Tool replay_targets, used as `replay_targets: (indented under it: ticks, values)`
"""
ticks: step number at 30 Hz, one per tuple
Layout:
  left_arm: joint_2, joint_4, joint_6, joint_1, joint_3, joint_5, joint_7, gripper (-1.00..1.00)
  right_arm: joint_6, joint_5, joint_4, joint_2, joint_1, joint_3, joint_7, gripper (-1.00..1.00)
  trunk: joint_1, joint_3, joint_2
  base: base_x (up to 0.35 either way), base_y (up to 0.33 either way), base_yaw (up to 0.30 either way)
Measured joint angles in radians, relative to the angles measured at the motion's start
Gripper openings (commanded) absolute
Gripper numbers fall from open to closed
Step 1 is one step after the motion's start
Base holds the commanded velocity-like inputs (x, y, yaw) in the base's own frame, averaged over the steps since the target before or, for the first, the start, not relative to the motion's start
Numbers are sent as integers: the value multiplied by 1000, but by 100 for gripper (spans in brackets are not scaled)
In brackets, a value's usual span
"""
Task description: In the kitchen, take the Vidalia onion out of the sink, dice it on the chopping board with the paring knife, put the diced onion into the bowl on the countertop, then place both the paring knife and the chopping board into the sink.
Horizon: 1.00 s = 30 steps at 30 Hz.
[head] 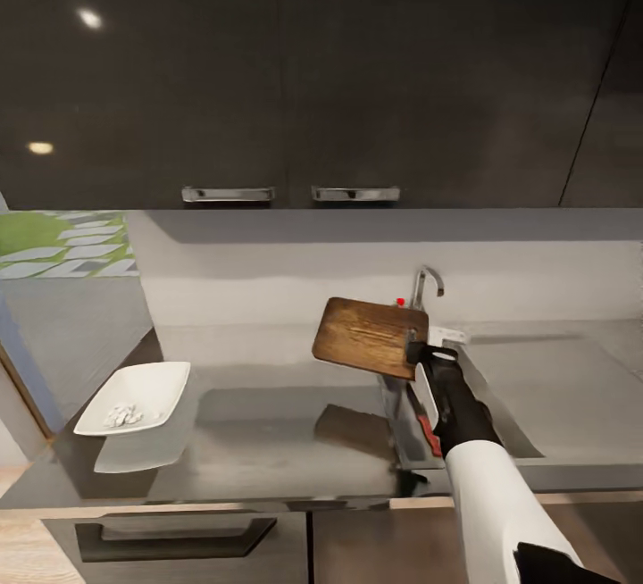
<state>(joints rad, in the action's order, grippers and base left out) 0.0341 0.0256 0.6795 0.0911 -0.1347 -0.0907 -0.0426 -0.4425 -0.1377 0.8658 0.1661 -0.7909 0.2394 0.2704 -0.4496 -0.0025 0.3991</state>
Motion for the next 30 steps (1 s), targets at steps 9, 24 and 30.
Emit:
replay_targets:
  ticks: [9, 24, 30]
  values:
    - [0, 0, 0, -1, 0, 0, 0, 100, 61, 148, -18, 7, -1, 1, 197, -100, 0, 0, 0, 0, -5, 0]
    - [0, -1, 0, 0, 0, 0, 0, 100, 203, 325, -58, 8, -1, -2, 499, -100, 0, 0, 0, 0, 0, 0]
    - [-1, -12, 0, 0, 0, 0, 0, 100, 219, 436, -97, 6, 0, 1, 572, -100, 0, 0, 0, 0, 0, 0]
